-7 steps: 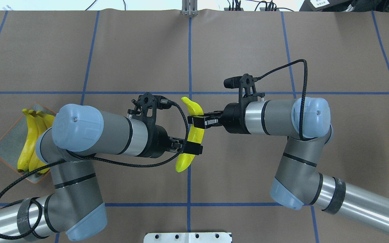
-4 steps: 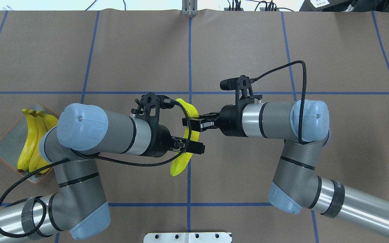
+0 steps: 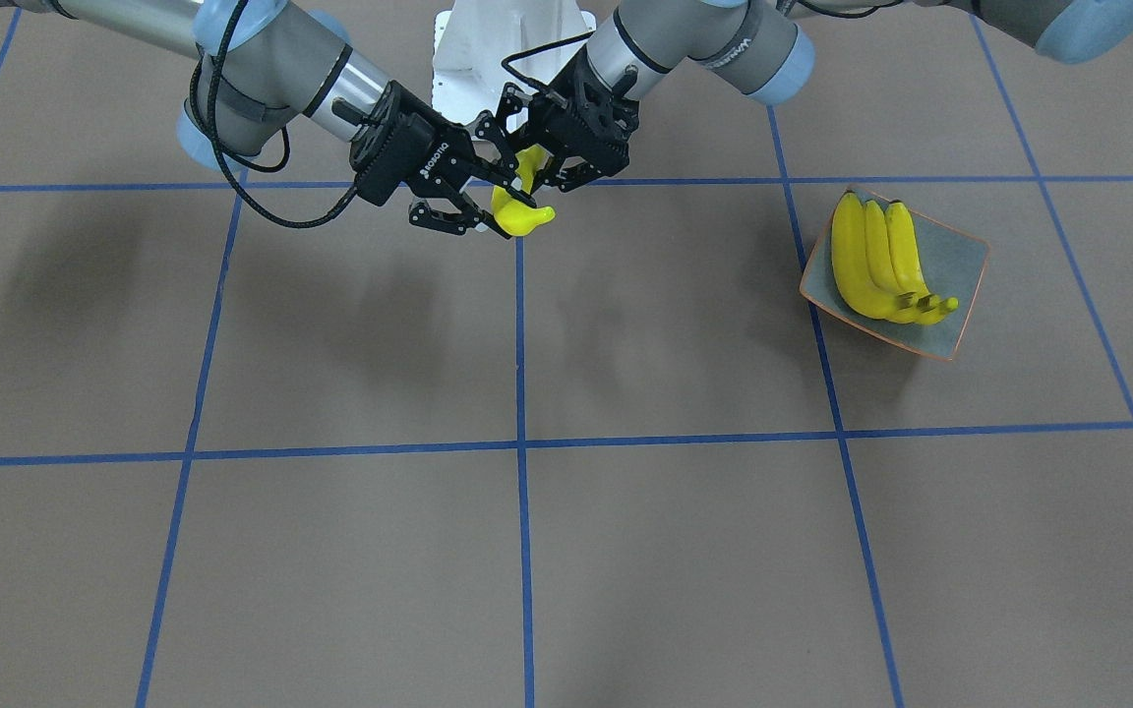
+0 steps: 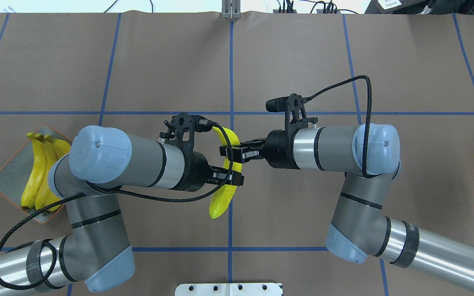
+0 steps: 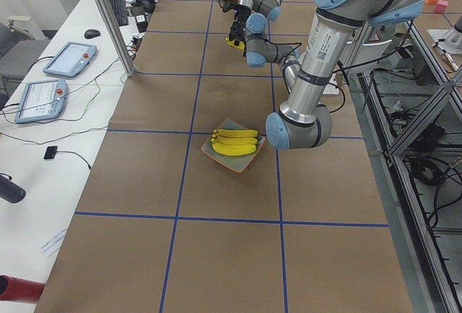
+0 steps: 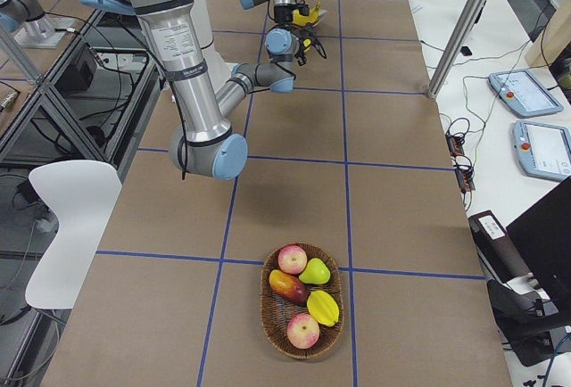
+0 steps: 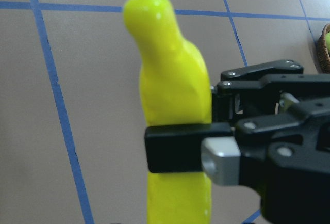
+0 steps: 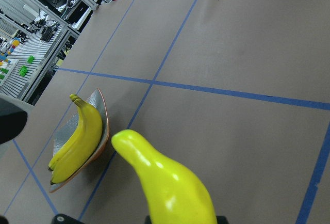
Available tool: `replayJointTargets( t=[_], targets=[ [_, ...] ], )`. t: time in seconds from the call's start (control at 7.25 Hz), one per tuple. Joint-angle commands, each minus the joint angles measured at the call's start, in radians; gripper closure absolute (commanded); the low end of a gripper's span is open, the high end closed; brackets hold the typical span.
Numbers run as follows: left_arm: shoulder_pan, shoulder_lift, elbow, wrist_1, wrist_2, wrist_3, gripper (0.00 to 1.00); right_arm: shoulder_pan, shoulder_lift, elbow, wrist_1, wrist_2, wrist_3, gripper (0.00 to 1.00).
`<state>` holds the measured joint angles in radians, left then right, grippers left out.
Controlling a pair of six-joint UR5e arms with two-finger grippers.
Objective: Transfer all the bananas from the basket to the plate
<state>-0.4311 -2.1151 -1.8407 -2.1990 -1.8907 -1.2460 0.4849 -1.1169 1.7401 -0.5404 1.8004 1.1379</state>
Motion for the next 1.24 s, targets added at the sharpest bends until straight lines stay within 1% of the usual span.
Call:
replayJointTargets(
  t=[0.0, 0.28, 0.41, 0.55, 0.69, 0.83, 0.97, 1.1],
  targets=[
    [0.0, 0.0, 0.0, 0.002, 0.001, -0.038, 1.0, -0.015, -0.003, 0.004, 0.0, -0.059, -0.001, 0.0],
    [-0.001, 0.001, -0.005, 0.033, -0.005, -0.056, 1.0, -0.011, -0.046, 0.038, 0.057, -0.058, -0.001, 0.0],
    [-0.011, 0.007, -0.024, 0.124, -0.023, -0.056, 1.0, -0.008, -0.093, 0.056, 0.089, -0.061, 0.0, 0.0],
    [-0.03, 0.02, -0.078, 0.259, -0.027, -0.055, 1.0, -0.006, -0.136, 0.058, 0.109, -0.065, 0.005, 0.0],
    [-0.07, 0.046, -0.142, 0.415, -0.027, -0.044, 1.0, -0.006, -0.17, 0.058, 0.109, -0.117, 0.016, 0.0],
    [-0.116, 0.105, -0.205, 0.495, -0.028, -0.032, 1.0, -0.008, -0.207, 0.055, 0.111, -0.157, 0.016, 0.0],
    [-0.15, 0.215, -0.268, 0.499, -0.033, 0.035, 1.0, -0.006, -0.254, 0.058, 0.111, -0.185, 0.016, 0.0],
    [-0.209, 0.301, -0.297, 0.501, -0.063, 0.072, 1.0, -0.006, -0.297, 0.053, 0.111, -0.206, 0.016, 0.0]
  ],
)
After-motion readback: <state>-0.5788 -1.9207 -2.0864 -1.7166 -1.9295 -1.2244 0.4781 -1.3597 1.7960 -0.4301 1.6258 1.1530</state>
